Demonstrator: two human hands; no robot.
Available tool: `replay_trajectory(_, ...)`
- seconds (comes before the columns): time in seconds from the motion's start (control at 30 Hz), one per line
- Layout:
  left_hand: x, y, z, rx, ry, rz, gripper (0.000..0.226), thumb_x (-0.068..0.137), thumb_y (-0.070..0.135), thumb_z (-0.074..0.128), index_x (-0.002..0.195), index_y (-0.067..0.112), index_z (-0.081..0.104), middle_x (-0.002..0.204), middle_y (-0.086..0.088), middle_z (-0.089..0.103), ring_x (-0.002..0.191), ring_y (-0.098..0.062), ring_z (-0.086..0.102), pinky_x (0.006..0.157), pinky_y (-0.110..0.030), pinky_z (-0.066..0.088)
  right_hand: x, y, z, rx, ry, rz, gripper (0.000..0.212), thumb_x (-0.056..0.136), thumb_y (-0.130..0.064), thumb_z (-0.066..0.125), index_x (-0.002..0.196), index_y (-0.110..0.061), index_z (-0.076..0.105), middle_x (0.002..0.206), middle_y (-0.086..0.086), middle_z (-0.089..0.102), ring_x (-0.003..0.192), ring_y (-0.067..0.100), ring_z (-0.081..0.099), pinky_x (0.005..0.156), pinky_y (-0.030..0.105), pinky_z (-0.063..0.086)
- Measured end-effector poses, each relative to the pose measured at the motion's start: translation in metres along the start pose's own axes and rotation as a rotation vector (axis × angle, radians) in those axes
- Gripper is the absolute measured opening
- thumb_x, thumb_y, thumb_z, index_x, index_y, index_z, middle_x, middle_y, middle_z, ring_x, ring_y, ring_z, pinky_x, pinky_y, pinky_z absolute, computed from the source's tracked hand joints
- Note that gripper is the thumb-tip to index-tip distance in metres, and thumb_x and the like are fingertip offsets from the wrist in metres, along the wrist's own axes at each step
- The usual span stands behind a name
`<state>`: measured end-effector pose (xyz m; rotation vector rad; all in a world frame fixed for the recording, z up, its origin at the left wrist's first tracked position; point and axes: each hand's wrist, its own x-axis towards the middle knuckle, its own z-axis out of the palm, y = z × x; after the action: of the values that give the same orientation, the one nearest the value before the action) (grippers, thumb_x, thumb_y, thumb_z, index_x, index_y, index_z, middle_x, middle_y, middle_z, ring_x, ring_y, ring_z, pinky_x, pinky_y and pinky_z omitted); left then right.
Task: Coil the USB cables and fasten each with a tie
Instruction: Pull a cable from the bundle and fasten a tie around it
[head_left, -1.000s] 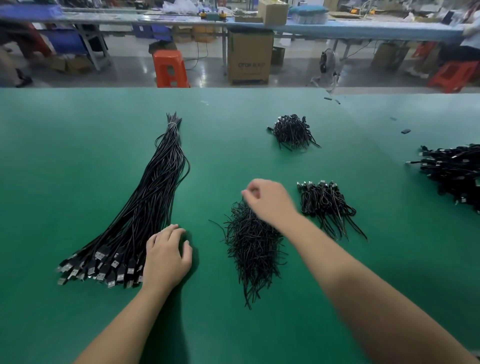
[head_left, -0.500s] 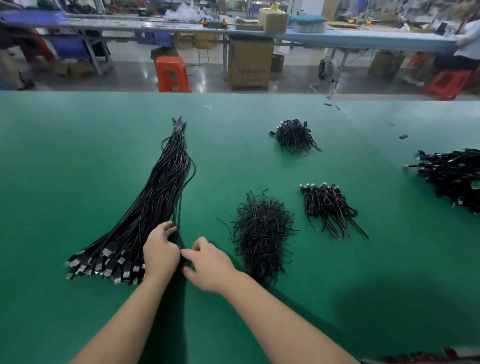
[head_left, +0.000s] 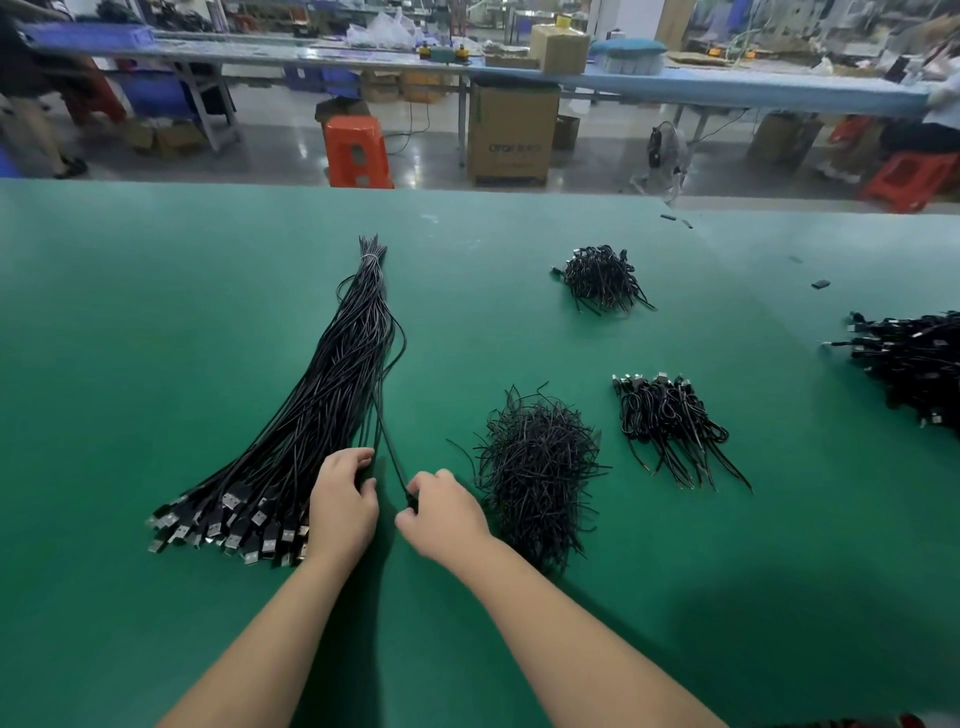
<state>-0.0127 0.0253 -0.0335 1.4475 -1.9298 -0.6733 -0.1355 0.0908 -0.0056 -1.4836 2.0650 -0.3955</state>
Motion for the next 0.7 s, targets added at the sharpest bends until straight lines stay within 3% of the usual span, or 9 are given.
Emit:
replay_trajectory(0.17,-0.001,0.0,0.002,0.009,-0.02,0.032,0.038,0.087,-0.012,0.056,0.121,0.002,0.064,0.123,-0.011,0.057,0.115,-0.027,0.056,0.105,-0.029,0.039,-0.018,0.004,-0.021,-0.077,-0.08,-0.06,0.034,0.089,-0.033,0.058,0.122,-0.024,0.064,0.119,0.002,0.053,0.099,0.026,0.061,0.084,0.034,0.05)
replay_trajectory(0.3,-0.002,0.001,0.002,-0.013,-0.073,0.028,0.053,0.091,-0.012,0.052,0.138,0.009,0.057,0.136,-0.015,0.048,0.125,-0.028,0.051,0.11,-0.035,0.038,-0.042,0.002,-0.054,-0.193,-0.176,-0.191,0.032,0.085,-0.025,0.059,0.115,-0.022,0.071,0.109,-0.001,0.071,0.096,0.023,0.064,0.087,0.035,0.056)
replay_trajectory(0.47,-0.005,-0.001,0.005,0.065,-0.127,0.077,0.05,0.095,-0.008,0.049,0.138,0.016,0.059,0.146,-0.017,0.039,0.13,-0.029,0.047,0.104,-0.031,0.037,-0.074,-0.003,-0.091,-0.194,-0.277,-0.337,0.033,0.084,-0.02,0.057,0.113,-0.021,0.073,0.091,-0.003,0.074,0.053,0.004,0.057,0.068,0.027,0.055)
replay_trajectory(0.53,-0.005,-0.002,0.008,0.108,-0.166,0.083,0.036,0.097,0.001,0.054,0.129,0.012,0.066,0.149,-0.018,0.036,0.132,-0.031,0.044,0.106,-0.035,0.037,-0.079,-0.003,-0.102,-0.165,-0.218,-0.377,0.033,0.085,-0.019,0.056,0.113,-0.02,0.073,0.091,-0.003,0.074,0.058,0.006,0.058,0.069,0.026,0.055)
replay_trajectory(0.6,-0.006,0.0,0.011,0.179,-0.156,0.097,0.024,0.096,0.01,0.06,0.118,0.009,0.071,0.148,-0.022,0.039,0.134,-0.037,0.041,0.113,-0.044,0.035,-0.077,0.003,-0.113,-0.056,-0.106,-0.353,0.031,0.088,-0.02,0.057,0.114,-0.021,0.073,0.085,-0.01,0.07,0.058,-0.001,0.057,0.061,0.013,0.048)
replay_trajectory(0.67,-0.007,0.004,0.014,0.283,-0.079,0.231,0.017,0.093,0.012,0.067,0.105,0.004,0.075,0.14,-0.025,0.053,0.132,-0.042,0.046,0.114,-0.052,0.034,-0.071,0.014,-0.126,0.17,0.005,-0.27,0.024,0.09,-0.018,0.063,0.111,-0.022,0.074,0.073,-0.014,0.063,0.051,-0.004,0.052,0.056,0.009,0.045)
replay_trajectory(0.7,-0.007,0.01,0.014,0.322,-0.057,0.301,0.016,0.093,0.012,0.067,0.102,0.002,0.075,0.134,-0.023,0.059,0.129,-0.041,0.05,0.114,-0.052,0.035,-0.069,0.019,-0.133,0.321,0.048,-0.222,0.02,0.091,-0.017,0.065,0.108,-0.022,0.074,0.071,-0.012,0.064,0.053,-0.002,0.054,0.059,0.013,0.05)
